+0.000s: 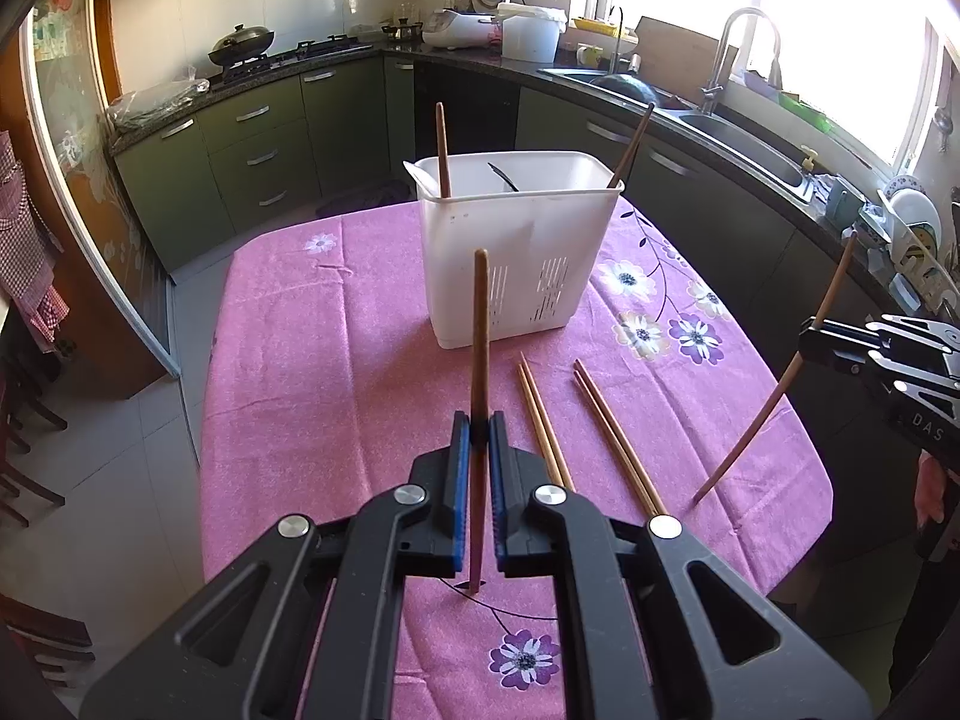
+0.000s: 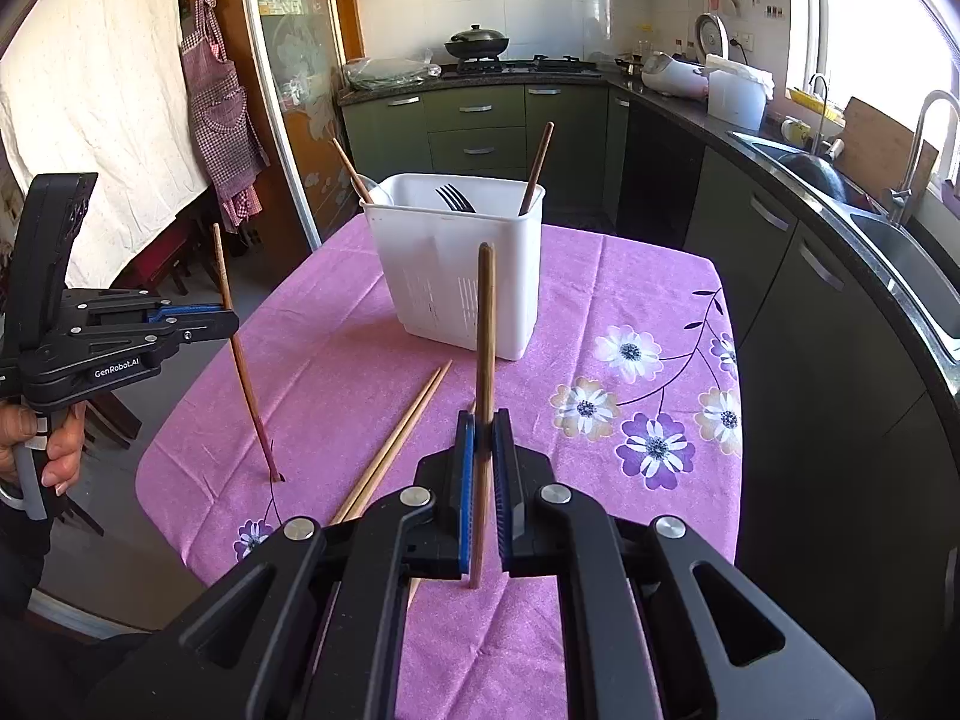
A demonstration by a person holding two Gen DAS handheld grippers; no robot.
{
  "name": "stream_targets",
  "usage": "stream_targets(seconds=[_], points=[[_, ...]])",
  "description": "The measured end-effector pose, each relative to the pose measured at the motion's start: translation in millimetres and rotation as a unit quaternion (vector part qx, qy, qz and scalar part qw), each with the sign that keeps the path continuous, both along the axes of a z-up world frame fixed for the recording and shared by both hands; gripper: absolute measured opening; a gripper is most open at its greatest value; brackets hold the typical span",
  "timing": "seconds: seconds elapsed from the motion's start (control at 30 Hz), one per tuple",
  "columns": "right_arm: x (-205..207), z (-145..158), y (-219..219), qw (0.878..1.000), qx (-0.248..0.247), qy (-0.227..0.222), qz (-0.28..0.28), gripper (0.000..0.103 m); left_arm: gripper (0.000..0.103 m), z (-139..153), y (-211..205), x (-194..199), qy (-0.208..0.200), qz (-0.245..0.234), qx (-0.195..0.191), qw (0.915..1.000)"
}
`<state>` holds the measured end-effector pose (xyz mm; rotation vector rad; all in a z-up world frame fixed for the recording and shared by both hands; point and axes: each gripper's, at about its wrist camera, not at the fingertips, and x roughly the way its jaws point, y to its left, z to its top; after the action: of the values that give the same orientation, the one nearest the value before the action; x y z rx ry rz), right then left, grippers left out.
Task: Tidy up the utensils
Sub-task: 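Carry both upright chopsticks toward the white holder with both tools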
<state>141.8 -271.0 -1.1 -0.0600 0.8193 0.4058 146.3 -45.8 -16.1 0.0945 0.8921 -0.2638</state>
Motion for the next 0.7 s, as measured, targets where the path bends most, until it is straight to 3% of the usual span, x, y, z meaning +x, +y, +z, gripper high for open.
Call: stream_targets(seconds=[0.43, 0.7], points=[[1.6, -2.0, -3.5, 1.0, 0.009, -0.004, 0.001, 0.007, 0.006, 12.3, -3.4, -3.6, -0.008, -0.009, 0.001, 0.9999], [7.7, 20.1, -3.8, 0.999, 0.026, -0.024, 0.005, 0.007, 0.006, 30.7, -12.0, 7.5, -0.014, -0.019, -0.009, 0.9997]])
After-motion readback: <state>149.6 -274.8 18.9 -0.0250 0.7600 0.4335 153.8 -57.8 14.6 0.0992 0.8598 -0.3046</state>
